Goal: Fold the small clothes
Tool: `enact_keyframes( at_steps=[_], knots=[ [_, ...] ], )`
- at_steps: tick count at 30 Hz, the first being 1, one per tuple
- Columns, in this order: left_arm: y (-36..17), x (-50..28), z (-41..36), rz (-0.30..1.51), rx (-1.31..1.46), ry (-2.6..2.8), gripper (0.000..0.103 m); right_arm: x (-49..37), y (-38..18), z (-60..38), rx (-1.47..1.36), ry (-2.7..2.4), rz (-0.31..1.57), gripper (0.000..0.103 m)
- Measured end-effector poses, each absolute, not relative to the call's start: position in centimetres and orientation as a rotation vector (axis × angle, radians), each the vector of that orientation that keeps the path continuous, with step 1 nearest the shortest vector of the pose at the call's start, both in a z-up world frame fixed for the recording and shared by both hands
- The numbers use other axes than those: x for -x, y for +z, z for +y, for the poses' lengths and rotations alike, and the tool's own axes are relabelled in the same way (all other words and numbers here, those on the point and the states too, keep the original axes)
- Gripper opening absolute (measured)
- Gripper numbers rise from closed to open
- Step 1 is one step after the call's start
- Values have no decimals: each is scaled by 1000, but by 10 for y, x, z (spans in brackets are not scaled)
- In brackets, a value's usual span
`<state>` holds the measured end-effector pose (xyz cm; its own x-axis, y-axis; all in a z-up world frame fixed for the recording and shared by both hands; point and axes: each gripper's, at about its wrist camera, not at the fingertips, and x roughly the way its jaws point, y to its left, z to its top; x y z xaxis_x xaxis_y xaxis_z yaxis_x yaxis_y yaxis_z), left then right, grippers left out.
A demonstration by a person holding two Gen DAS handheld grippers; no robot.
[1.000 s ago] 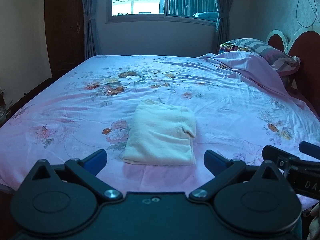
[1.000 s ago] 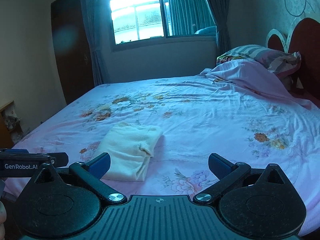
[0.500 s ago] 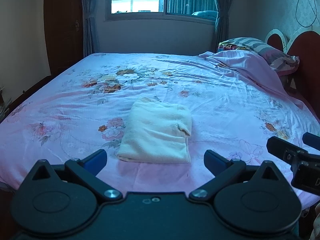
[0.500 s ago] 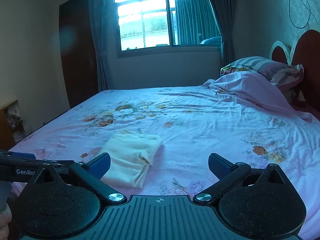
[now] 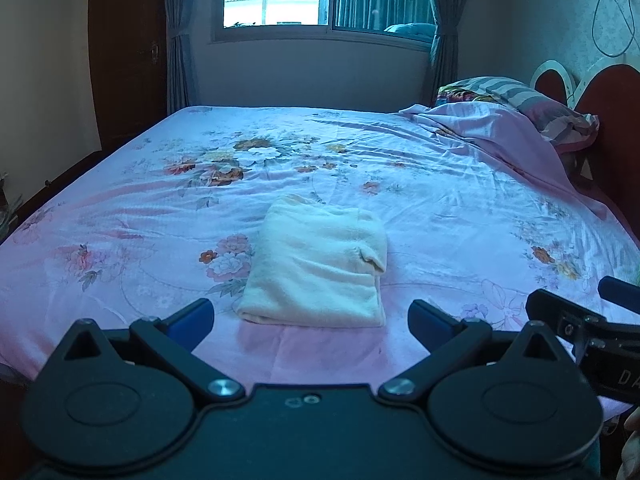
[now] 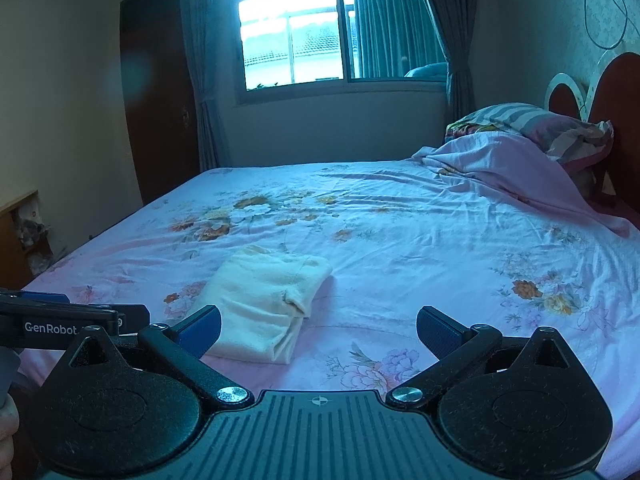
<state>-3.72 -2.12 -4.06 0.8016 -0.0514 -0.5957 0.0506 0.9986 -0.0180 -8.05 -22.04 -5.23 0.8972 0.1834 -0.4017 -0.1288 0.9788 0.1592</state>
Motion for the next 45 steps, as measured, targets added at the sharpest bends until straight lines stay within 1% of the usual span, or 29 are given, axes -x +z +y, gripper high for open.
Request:
enact_keyframes(
  at_steps=[45],
  knots=[
    [-45, 29, -21, 649, -17, -67, 101, 69, -65, -216, -141, 157, 464, 103]
  ],
)
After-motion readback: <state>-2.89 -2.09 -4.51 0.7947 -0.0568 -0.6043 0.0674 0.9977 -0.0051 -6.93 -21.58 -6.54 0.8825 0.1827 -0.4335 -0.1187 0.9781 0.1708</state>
